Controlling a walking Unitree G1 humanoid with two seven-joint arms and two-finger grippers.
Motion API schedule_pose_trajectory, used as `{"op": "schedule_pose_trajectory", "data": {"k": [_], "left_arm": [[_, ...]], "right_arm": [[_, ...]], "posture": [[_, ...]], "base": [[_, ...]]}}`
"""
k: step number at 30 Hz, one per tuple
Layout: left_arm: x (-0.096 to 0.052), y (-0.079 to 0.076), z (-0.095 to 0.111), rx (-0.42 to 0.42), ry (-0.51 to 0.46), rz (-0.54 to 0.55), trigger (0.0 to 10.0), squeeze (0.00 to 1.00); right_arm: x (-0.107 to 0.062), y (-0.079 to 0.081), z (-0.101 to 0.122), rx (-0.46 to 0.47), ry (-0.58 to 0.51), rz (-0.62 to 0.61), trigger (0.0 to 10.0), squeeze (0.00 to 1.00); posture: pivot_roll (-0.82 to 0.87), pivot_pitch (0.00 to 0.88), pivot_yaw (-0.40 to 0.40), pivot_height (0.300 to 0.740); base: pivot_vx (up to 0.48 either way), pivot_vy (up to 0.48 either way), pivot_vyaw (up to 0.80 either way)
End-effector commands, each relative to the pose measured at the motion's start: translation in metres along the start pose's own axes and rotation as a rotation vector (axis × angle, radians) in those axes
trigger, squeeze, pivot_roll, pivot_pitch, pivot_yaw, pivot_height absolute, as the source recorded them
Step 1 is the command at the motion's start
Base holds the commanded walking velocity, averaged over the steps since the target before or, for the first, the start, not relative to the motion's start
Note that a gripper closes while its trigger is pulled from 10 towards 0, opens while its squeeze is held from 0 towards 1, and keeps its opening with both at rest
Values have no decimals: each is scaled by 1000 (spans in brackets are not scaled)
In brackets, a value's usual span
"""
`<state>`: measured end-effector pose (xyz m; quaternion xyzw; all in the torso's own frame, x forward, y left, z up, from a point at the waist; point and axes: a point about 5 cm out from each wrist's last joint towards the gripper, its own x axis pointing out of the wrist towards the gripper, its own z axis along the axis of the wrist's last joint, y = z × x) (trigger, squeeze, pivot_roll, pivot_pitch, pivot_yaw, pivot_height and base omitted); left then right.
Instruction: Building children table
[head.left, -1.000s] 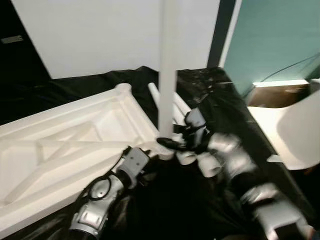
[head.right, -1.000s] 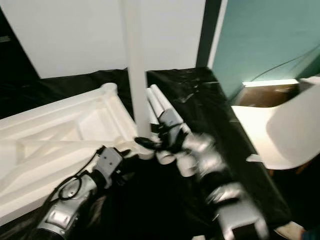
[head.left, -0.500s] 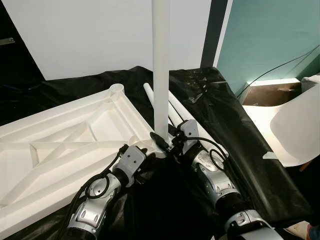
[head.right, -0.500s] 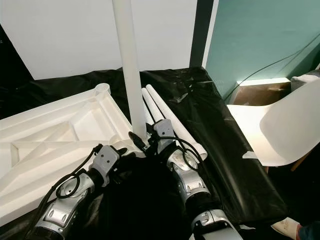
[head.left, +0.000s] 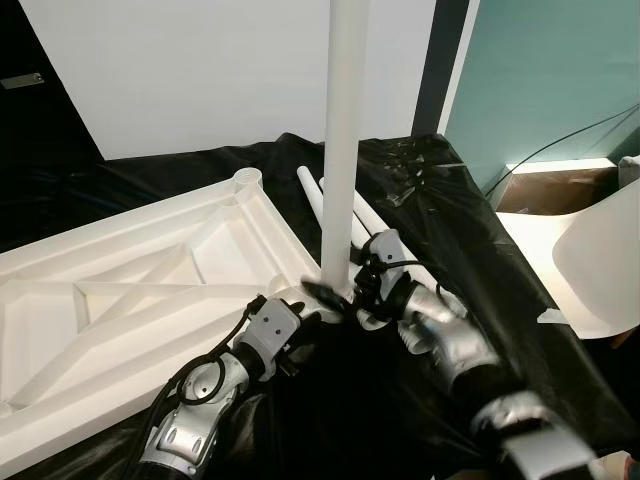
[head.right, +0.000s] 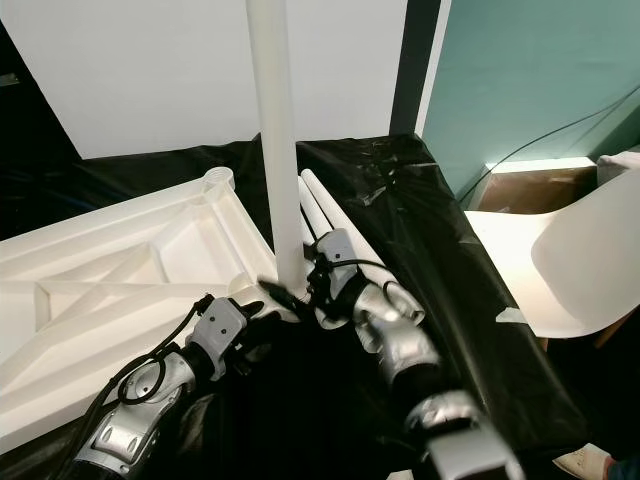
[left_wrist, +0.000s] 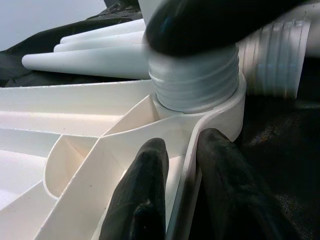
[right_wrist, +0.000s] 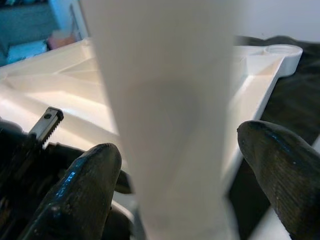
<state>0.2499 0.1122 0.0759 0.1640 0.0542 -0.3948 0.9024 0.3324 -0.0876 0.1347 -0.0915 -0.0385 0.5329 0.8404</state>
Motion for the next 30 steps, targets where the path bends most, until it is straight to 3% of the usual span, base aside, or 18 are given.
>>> {"op": "schedule_pose_trajectory", "data": {"k": [1,2,3,9,17,19,20,21,23,25,26,27,28,30], "left_arm": [[-2,-24,-26,-55,122,-135,10000,0],[-2,-24,-26,-55,122,-135,10000,0],[-2,-24,-25,-56,122,-133,10000,0],[-3,-24,-25,-59,122,-127,10000,0],[-4,-25,-25,-61,123,-124,10000,0],[-4,-26,-25,-61,122,-125,10000,0],[-4,-26,-25,-61,122,-125,10000,0],[-4,-26,-25,-61,122,-124,10000,0],[-4,-26,-25,-61,122,-124,10000,0],[-3,-26,-24,-62,121,-125,10000,0],[-3,-26,-24,-62,121,-125,10000,0],[-2,-26,-24,-62,120,-126,10000,0],[-2,-26,-24,-62,120,-126,10000,0],[-2,-27,-24,-59,121,-138,10000,0]], "right_arm": [[0,0,-1,0,7,50,7294,0],[0,0,-1,0,7,50,7294,0],[-1,-4,2,-12,-2,62,0,0],[-2,-12,9,-20,-3,90,0,0],[-3,-5,-1,31,12,115,0,0],[3,3,-4,61,-53,-72,0,0],[3,3,-4,61,-53,-72,0,0],[5,4,-4,75,-85,-165,0,0],[5,4,-4,75,-85,-165,0,0],[6,13,-4,96,-164,-393,0,0],[6,13,-4,96,-164,-393,0,0],[4,15,-4,119,-194,-492,0,0],[4,15,-4,119,-194,-492,0,0],[4,9,5,136,-249,-610,0,0]], "posture": [[177,0,-9,740],[177,0,-9,740],[179,0,-10,740],[188,0,-13,740],[186,0,-12,740],[186,0,-12,740],[186,0,-12,740],[186,0,-12,740],[186,0,-12,740],[184,0,-14,740],[184,0,-14,740],[181,0,-8,740],[181,0,-8,740],[168,0,-1,740]], "base": [[0,0,0],[0,0,0],[0,0,0],[0,0,0],[0,0,0],[0,0,0],[0,0,0],[0,0,0],[0,0,0],[0,0,0],[0,0,0],[0,0,0],[0,0,0],[0,0,0]]}}
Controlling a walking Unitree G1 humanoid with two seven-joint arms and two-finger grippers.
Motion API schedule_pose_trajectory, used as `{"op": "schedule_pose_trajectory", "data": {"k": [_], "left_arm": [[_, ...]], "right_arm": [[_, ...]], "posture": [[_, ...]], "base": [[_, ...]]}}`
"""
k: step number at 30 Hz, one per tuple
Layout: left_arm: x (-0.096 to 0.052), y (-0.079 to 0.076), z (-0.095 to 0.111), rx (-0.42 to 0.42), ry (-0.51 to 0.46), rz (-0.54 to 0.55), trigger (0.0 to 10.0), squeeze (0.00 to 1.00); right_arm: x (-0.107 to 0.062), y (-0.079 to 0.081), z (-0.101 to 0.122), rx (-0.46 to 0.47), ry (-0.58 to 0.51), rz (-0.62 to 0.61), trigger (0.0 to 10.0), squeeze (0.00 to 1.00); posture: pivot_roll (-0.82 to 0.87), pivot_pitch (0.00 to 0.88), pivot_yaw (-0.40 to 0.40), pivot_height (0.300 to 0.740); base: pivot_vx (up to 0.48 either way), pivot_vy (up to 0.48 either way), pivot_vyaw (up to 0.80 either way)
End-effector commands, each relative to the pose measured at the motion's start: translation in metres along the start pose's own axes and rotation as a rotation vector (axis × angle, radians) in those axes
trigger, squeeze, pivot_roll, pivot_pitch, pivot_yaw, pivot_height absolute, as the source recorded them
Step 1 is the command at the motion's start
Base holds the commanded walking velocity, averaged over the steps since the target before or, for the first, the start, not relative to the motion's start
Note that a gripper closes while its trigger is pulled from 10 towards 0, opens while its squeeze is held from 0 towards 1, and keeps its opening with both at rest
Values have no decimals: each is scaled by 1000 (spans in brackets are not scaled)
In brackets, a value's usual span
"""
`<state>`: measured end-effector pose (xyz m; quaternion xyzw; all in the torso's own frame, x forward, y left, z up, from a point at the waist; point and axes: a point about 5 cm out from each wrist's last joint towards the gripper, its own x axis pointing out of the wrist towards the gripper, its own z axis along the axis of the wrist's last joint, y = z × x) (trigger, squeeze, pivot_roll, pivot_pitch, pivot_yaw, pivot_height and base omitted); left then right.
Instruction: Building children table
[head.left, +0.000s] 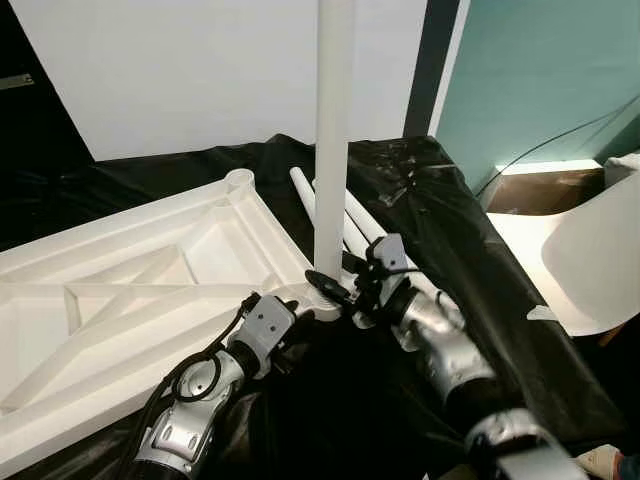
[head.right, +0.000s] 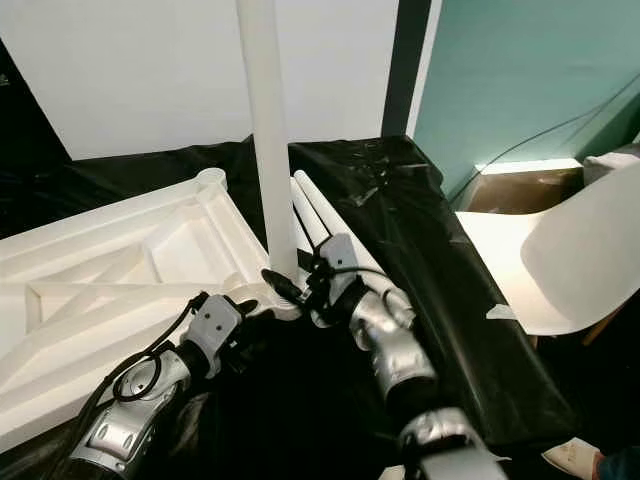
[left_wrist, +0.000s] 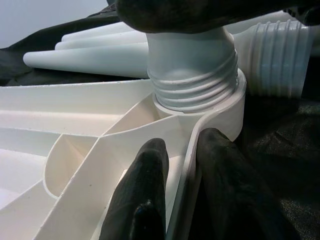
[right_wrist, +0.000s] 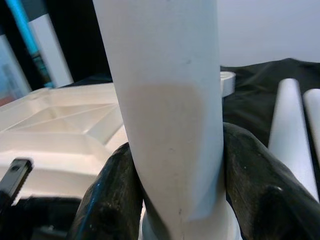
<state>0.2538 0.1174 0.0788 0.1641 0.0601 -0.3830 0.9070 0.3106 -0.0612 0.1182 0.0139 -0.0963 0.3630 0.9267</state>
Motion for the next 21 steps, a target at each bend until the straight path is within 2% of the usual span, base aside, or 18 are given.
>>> {"op": "schedule_pose_trajectory", "data": {"k": [1,6,7,8,10,11,14,15,16,17,19,21], "left_arm": [[0,-34,-25,-48,109,-166,10000,0],[1,-33,-24,-42,107,-168,10000,0],[1,-32,-23,-42,106,-167,10000,0],[2,-32,-23,-45,105,-166,10000,0],[2,-33,-23,-47,104,-164,10000,0],[2,-33,-23,-49,104,-163,10000,0],[2,-33,-23,-51,104,-162,10000,0],[3,-33,-23,-52,104,-162,10000,0],[3,-33,-23,-52,104,-162,10000,0],[3,-32,-23,-51,104,-162,10000,0],[3,-32,-23,-50,104,-162,10000,0],[4,-32,-23,-50,104,-165,10000,0]], "right_arm": [[4,-27,21,17,-97,-226,0,0],[6,-26,19,25,-70,-222,0,0],[6,-22,13,34,-38,-194,5255,0],[5,-17,10,42,-18,-166,10000,0],[4,-15,8,47,-7,-149,10000,0],[4,-14,9,61,-4,-139,10000,1000],[5,-13,10,65,7,-102,10000,1000],[7,-13,11,46,42,-25,10000,1000],[7,-13,11,46,42,-25,10000,1000],[8,-14,12,46,60,47,10000,0],[8,-14,13,49,70,91,10000,0],[4,-16,16,15,107,299,10000,0]], "posture": [[168,0,-1,740],[168,0,-2,740],[168,0,-5,740],[167,0,-4,740],[167,0,-4,740],[165,0,-3,740],[164,0,-5,740],[163,0,-6,740],[163,0,-6,740],[160,0,-5,740],[160,0,-5,740],[154,0,-3,740]], "base": [[0,0,0],[0,0,0],[0,0,0],[0,0,0],[0,0,0],[0,0,0],[0,0,0],[0,0,0],[0,0,0],[0,0,0],[0,0,0],[0,0,0]]}}
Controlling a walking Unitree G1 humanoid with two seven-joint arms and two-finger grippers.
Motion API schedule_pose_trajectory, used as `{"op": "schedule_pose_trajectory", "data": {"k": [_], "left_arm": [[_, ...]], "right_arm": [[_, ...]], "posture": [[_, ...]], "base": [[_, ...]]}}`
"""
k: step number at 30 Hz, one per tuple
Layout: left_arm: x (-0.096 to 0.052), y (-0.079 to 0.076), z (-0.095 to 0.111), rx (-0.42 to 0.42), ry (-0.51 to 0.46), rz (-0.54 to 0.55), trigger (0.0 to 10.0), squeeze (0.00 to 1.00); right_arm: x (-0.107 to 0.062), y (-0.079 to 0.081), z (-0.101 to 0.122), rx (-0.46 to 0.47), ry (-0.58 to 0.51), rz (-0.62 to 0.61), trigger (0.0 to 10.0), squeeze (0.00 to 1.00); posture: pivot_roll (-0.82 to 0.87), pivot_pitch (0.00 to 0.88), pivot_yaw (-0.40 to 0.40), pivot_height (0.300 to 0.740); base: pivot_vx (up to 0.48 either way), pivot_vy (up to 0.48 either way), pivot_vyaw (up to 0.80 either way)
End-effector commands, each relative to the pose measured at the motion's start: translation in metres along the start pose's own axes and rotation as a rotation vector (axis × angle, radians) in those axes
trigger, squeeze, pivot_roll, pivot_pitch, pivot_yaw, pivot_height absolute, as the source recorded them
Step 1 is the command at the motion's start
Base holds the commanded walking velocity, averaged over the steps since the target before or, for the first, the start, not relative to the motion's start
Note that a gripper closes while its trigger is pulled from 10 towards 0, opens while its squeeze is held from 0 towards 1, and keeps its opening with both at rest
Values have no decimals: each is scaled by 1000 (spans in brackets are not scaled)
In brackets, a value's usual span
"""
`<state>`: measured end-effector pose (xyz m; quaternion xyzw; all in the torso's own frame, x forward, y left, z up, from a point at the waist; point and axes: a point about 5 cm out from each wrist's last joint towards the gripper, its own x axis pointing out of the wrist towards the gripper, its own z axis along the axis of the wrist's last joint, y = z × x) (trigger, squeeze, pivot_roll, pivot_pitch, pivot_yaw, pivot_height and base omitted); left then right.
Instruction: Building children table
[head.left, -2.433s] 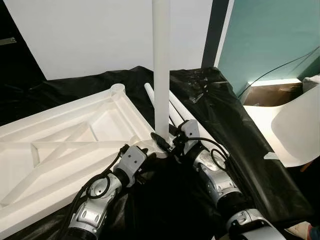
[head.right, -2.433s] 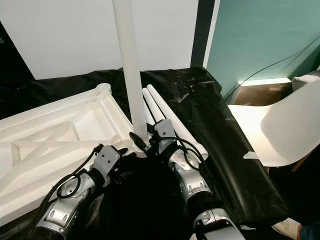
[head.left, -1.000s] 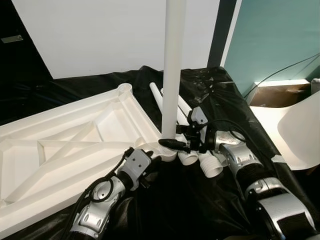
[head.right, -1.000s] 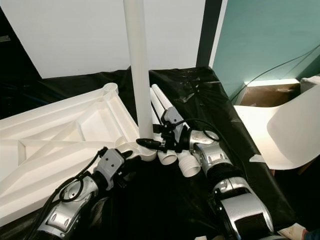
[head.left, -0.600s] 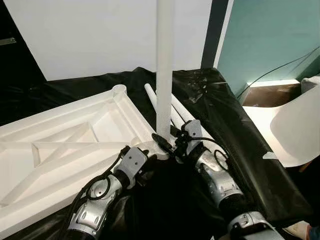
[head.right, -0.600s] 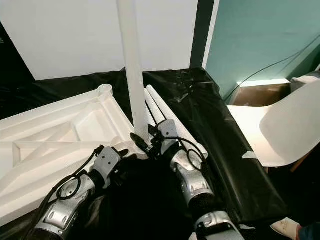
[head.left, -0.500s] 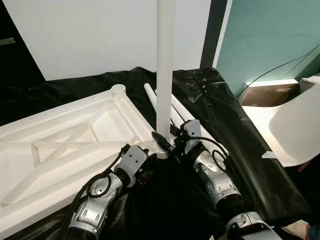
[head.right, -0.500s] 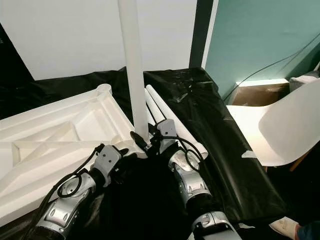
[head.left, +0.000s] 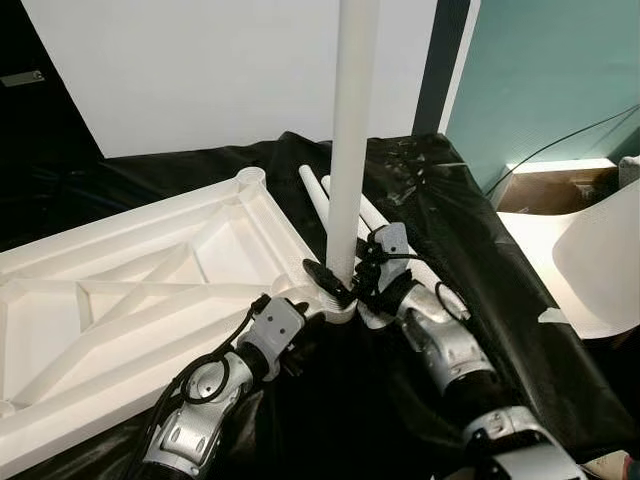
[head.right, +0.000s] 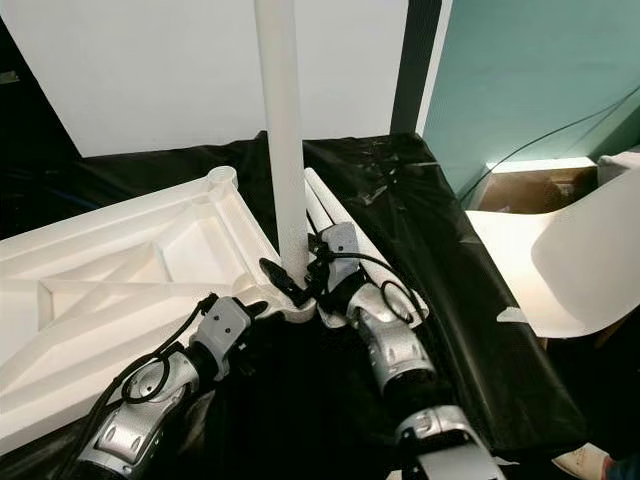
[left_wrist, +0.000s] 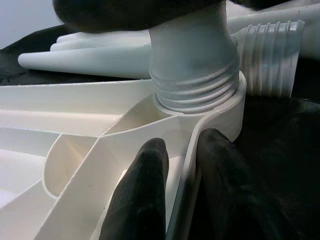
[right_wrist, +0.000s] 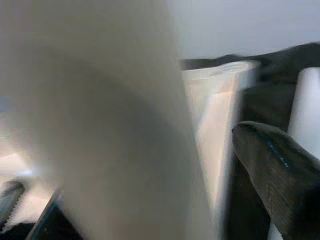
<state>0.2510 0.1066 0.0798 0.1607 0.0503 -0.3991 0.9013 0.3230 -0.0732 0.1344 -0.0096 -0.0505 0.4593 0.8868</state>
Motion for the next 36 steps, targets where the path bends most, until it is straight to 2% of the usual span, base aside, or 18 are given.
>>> {"op": "schedule_pose_trajectory", "data": {"k": [1,3,5,8,9,10,16,24,25,28,29,30,34,36], "left_arm": [[-2,-24,-28,-59,127,-134,10000,0],[-1,-24,-28,-59,127,-135,10000,0],[-1,-23,-28,-56,127,-135,10000,0],[-1,-23,-28,-55,127,-135,10000,0],[-1,-23,-28,-54,127,-133,10000,0],[-1,-23,-28,-54,128,-131,10000,0],[-3,-23,-29,-56,131,-122,10000,0],[-3,-25,-30,-59,130,-123,10000,0],[-3,-25,-30,-58,131,-122,10000,0],[-1,-24,-29,-58,129,-118,10000,0],[-1,-24,-29,-58,128,-117,10000,0],[-1,-24,-29,-58,128,-117,10000,0],[-4,-22,-31,-60,131,-117,10000,0],[-4,-22,-31,-60,132,-117,10000,0]], "right_arm": [[-3,1,2,-20,27,152,10000,0],[-5,-2,3,-38,45,199,10000,0],[-7,-13,6,-100,110,274,9882,0],[-8,-15,7,-115,128,290,9882,0],[-8,-18,9,-115,141,308,4627,0],[-7,-20,11,-109,147,322,0,0],[-6,-24,18,-82,138,388,0,0],[-6,-18,6,-36,119,328,0,0],[-3,-12,2,-12,73,242,0,0],[-2,1,-8,33,-84,-137,0,0],[-4,1,-9,36,-102,-191,0,0],[-4,1,-9,36,-102,-191,0,0],[-8,-6,-7,66,-163,-443,0,0],[-8,-6,-5,64,-175,-466,0,0]], "posture": [[154,0,-3,740],[154,0,-3,740],[158,0,-4,740],[158,0,-4,740],[162,0,-7,740],[166,0,-9,740],[174,0,-13,740],[174,0,-13,740],[177,0,-15,740],[177,0,-12,740],[177,0,-12,740],[177,0,-12,740],[166,0,-6,740],[166,0,-6,740]], "base": [[0,0,0],[0,0,0],[0,0,0],[0,0,0],[0,0,0],[0,0,0],[0,0,0],[0,0,0],[0,0,0],[0,0,0],[0,0,0],[0,0,0],[0,0,0],[0,0,0]]}}
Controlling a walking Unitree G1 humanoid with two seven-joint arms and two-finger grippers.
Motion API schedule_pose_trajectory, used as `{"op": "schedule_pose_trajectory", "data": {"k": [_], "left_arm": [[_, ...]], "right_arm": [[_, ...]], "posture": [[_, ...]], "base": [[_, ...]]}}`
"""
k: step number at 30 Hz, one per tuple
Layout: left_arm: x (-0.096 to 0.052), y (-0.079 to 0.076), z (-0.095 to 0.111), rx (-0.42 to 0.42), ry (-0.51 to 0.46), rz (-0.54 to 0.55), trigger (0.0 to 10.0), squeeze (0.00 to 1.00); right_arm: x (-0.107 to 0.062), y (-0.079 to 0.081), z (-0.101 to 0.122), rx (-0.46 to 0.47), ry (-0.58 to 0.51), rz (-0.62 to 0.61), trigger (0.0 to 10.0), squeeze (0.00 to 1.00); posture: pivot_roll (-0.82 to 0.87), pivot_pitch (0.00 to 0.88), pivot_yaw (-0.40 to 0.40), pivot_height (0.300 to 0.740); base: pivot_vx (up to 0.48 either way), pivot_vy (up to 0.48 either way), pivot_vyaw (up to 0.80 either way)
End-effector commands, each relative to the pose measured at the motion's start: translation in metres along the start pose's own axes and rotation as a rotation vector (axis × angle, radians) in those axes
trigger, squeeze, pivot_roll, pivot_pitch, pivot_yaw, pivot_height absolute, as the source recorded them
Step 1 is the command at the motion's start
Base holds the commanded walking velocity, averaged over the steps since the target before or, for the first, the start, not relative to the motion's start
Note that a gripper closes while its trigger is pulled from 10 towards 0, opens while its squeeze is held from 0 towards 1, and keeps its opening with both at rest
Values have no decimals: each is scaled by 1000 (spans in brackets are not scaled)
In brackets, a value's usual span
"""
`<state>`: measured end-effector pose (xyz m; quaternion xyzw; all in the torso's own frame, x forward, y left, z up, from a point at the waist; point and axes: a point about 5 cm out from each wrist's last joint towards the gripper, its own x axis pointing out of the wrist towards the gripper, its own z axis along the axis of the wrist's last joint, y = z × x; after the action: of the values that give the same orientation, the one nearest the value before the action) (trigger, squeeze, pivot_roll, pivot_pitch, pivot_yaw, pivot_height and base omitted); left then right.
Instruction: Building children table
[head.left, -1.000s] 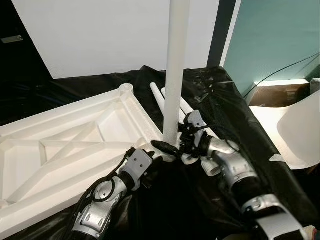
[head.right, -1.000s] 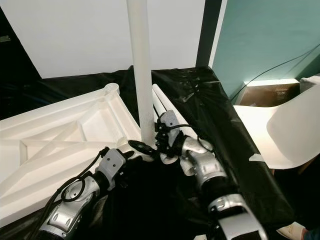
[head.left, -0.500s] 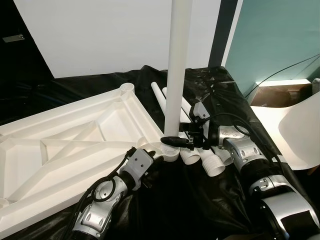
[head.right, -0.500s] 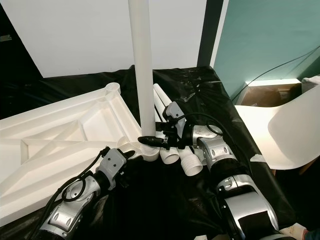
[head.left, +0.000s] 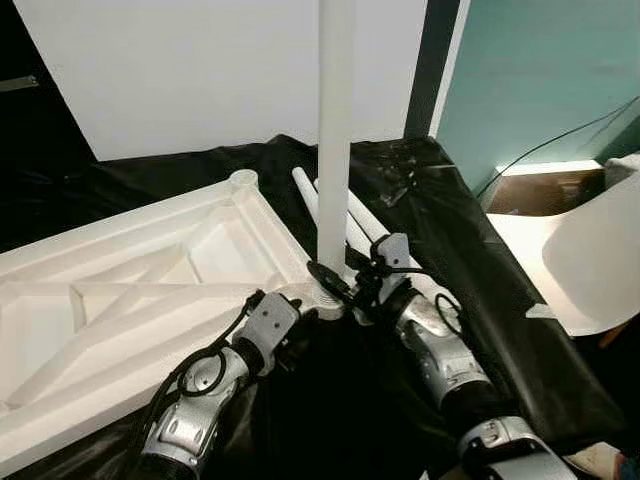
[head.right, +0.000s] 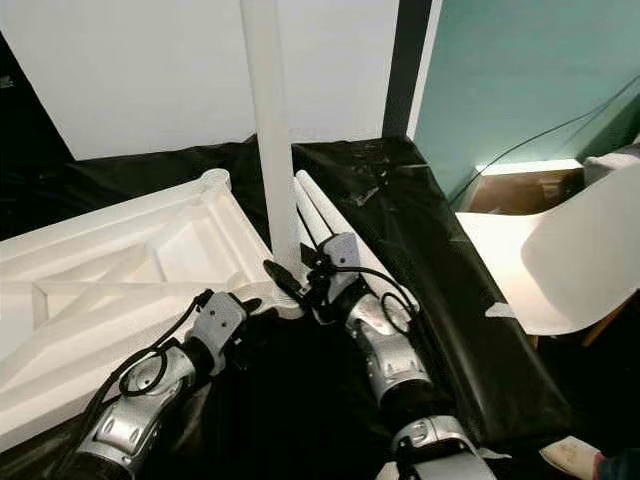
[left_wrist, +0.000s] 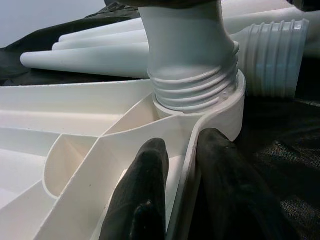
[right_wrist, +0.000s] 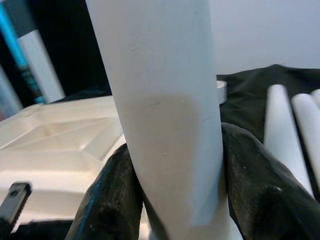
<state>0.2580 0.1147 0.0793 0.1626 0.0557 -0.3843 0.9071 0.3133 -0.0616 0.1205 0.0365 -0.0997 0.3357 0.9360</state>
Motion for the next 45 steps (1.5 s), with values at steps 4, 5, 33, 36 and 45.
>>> {"op": "schedule_pose_trajectory", "data": {"k": [4,5,33,36,45], "left_arm": [[-3,-32,-27,-53,115,-147,10000,0],[-3,-32,-27,-53,115,-147,10000,0],[3,-43,-26,-89,96,-104,10000,0],[3,-42,-26,-87,94,-99,10000,0],[-5,-43,-29,-94,107,-93,10000,0]], "right_arm": [[-4,-20,9,15,-35,-233,3922,0],[-4,-20,9,15,-35,-233,3922,0],[-10,-45,21,-136,252,564,0,0],[-11,-46,18,-110,261,561,0,0],[-25,-28,0,-19,-3,-9,0,0]], "posture": [[176,0,-17,740],[176,0,-17,740],[206,0,-82,740],[206,0,-82,740],[203,0,-70,740]], "base": [[0,0,0],[0,0,0],[0,0,0],[0,0,0],[0,0,0]]}}
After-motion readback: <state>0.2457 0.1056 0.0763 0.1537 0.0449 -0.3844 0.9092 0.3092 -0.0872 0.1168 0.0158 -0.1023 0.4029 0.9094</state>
